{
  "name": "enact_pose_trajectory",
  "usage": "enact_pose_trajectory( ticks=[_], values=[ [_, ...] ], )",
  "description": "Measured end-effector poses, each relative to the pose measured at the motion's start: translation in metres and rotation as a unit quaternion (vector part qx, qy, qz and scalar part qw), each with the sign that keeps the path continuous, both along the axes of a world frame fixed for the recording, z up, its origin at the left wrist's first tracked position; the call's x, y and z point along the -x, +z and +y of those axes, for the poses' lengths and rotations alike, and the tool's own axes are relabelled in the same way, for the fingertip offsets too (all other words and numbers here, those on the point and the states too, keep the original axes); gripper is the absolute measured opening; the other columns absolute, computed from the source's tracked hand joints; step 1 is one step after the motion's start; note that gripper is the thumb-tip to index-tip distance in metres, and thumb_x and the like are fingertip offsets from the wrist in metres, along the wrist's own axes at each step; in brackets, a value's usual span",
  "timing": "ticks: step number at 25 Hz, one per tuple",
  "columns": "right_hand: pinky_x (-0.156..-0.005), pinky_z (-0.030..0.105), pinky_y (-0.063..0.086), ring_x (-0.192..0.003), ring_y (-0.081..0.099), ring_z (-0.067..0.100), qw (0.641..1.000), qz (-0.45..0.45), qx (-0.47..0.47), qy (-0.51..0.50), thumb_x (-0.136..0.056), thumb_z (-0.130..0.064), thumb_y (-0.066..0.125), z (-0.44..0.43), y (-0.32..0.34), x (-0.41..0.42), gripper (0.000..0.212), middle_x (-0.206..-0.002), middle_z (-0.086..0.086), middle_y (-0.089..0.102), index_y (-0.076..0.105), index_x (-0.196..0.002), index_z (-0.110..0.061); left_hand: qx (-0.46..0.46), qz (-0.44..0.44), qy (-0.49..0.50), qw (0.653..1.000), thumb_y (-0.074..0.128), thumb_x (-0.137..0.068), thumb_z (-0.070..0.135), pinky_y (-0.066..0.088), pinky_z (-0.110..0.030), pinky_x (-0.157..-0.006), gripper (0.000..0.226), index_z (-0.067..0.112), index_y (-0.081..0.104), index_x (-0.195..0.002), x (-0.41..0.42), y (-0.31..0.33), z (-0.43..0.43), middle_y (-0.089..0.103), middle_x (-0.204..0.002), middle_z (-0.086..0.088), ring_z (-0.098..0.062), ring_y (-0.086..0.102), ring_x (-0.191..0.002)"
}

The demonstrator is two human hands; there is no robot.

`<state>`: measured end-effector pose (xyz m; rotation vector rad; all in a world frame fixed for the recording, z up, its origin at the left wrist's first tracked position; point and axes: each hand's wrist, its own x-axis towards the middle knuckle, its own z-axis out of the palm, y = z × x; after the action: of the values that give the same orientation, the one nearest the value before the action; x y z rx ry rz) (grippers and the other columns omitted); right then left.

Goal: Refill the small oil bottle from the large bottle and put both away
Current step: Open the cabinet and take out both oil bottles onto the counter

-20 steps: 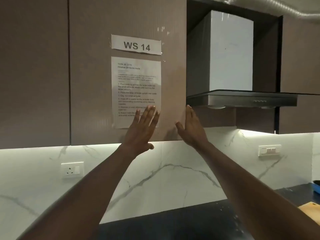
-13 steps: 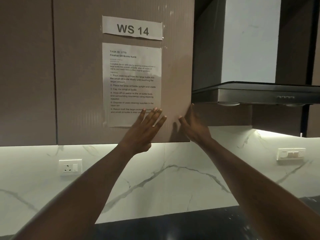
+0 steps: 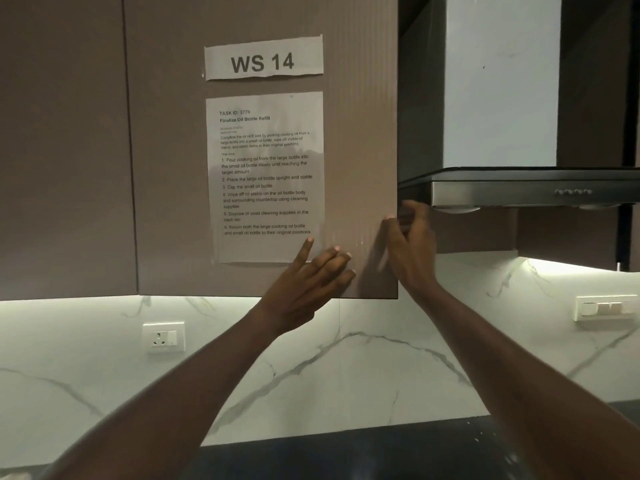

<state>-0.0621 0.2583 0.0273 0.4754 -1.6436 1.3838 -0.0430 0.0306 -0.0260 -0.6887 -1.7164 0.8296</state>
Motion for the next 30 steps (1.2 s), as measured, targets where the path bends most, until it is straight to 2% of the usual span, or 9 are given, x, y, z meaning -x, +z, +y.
enact_pose_trajectory(
  ticks=[3, 6, 9, 15, 19, 23, 25, 28, 30],
  values=[
    [-0.066, 0.007, 0.046, -0.079, 0.062, -0.007, 0.999, 0.039, 0.022, 0.014, -0.099, -0.023, 0.061, 0.003, 0.001, -0.049, 0.031, -0.095, -0.015, 0.065, 0.058, -0.128, -0.015, -0.012, -0.018, -0.057, 0.998, 0.06, -0.076, -0.005, 0.019, -0.062, -0.125, 0.072, 0.009, 0.051, -0.146, -0.046, 0.001, -0.001, 0.042, -0.155, -0.018, -0.038, 0.035, -0.147],
    [-0.067, 0.006, 0.047, -0.081, 0.061, -0.01, 0.998, 0.047, 0.03, 0.018, -0.096, -0.02, 0.066, -0.002, 0.0, -0.102, 0.033, -0.099, -0.01, 0.066, 0.059, -0.128, -0.015, -0.043, -0.084, -0.132, 0.987, 0.062, -0.076, 0.007, 0.03, -0.048, -0.123, 0.066, 0.006, 0.055, -0.141, -0.1, 0.006, -0.007, 0.051, -0.146, -0.016, -0.036, 0.045, -0.138],
    [-0.068, 0.007, 0.048, -0.081, 0.06, -0.011, 0.998, 0.036, 0.04, 0.012, -0.094, -0.016, 0.069, -0.013, -0.004, -0.165, 0.039, -0.097, -0.011, 0.063, 0.059, -0.132, -0.012, -0.158, -0.134, -0.218, 0.954, 0.067, -0.08, 0.016, 0.047, -0.041, -0.107, 0.061, 0.006, 0.056, -0.139, -0.162, 0.012, -0.01, 0.055, -0.139, -0.011, -0.03, 0.054, -0.124],
    [-0.075, 0.044, 0.061, -0.092, 0.068, 0.031, 0.993, 0.048, 0.03, 0.099, -0.09, -0.025, 0.055, -0.051, 0.0, -0.284, 0.044, -0.1, 0.014, 0.068, 0.06, -0.132, -0.013, -0.436, -0.171, -0.301, 0.831, 0.056, -0.097, 0.051, 0.051, -0.039, -0.105, 0.055, 0.022, 0.049, -0.143, -0.268, 0.05, 0.002, 0.047, -0.141, 0.004, -0.014, 0.05, -0.128],
    [-0.052, 0.027, 0.056, -0.073, 0.071, 0.017, 0.982, 0.053, -0.008, 0.184, -0.095, -0.026, 0.04, -0.092, 0.013, -0.354, 0.037, -0.088, 0.007, 0.069, 0.065, -0.12, -0.016, -0.582, -0.18, -0.373, 0.7, 0.061, -0.091, 0.056, 0.049, -0.046, -0.109, 0.063, 0.021, 0.048, -0.142, -0.332, 0.053, 0.007, 0.045, -0.14, 0.001, -0.021, 0.05, -0.129],
    [-0.054, 0.028, 0.061, -0.081, 0.073, 0.014, 0.963, 0.003, -0.021, 0.268, -0.093, -0.033, 0.038, -0.136, 0.019, -0.402, 0.048, -0.089, -0.001, 0.073, 0.073, -0.117, -0.01, -0.623, -0.144, -0.34, 0.689, 0.071, -0.084, 0.04, 0.049, -0.044, -0.112, 0.072, 0.012, 0.044, -0.145, -0.386, 0.053, -0.024, 0.049, -0.144, -0.006, -0.024, 0.052, -0.132],
    [-0.069, 0.039, 0.066, -0.093, 0.073, 0.018, 0.948, -0.029, -0.062, 0.31, -0.091, -0.039, 0.037, -0.156, 0.022, -0.421, 0.056, -0.108, 0.003, 0.075, 0.07, -0.128, -0.013, -0.636, -0.13, -0.326, 0.687, 0.074, -0.087, 0.034, 0.051, -0.029, -0.106, 0.066, 0.013, 0.048, -0.144, -0.41, 0.058, -0.045, 0.053, -0.141, -0.005, -0.016, 0.054, -0.127],
    [-0.089, 0.045, 0.061, -0.115, 0.065, 0.022, 0.928, -0.064, -0.114, 0.348, -0.092, -0.048, 0.033, -0.186, 0.025, -0.447, 0.066, -0.135, 0.01, 0.064, 0.06, -0.143, -0.016, -0.633, -0.093, -0.263, 0.722, 0.076, -0.093, 0.018, 0.044, 0.0, -0.086, 0.051, 0.011, 0.057, -0.14, -0.443, 0.064, -0.08, 0.058, -0.131, -0.004, -0.01, 0.055, -0.115],
    [-0.103, 0.051, 0.054, -0.123, 0.059, 0.024, 0.92, -0.075, -0.141, 0.358, -0.102, -0.046, 0.033, -0.206, 0.025, -0.459, 0.057, -0.138, 0.008, 0.06, 0.057, -0.147, -0.019, -0.629, -0.084, -0.226, 0.739, 0.075, -0.093, 0.011, 0.044, 0.0, -0.084, 0.045, 0.01, 0.061, -0.136, -0.463, 0.068, -0.1, 0.06, -0.123, -0.002, -0.011, 0.06, -0.108]
  ],
)
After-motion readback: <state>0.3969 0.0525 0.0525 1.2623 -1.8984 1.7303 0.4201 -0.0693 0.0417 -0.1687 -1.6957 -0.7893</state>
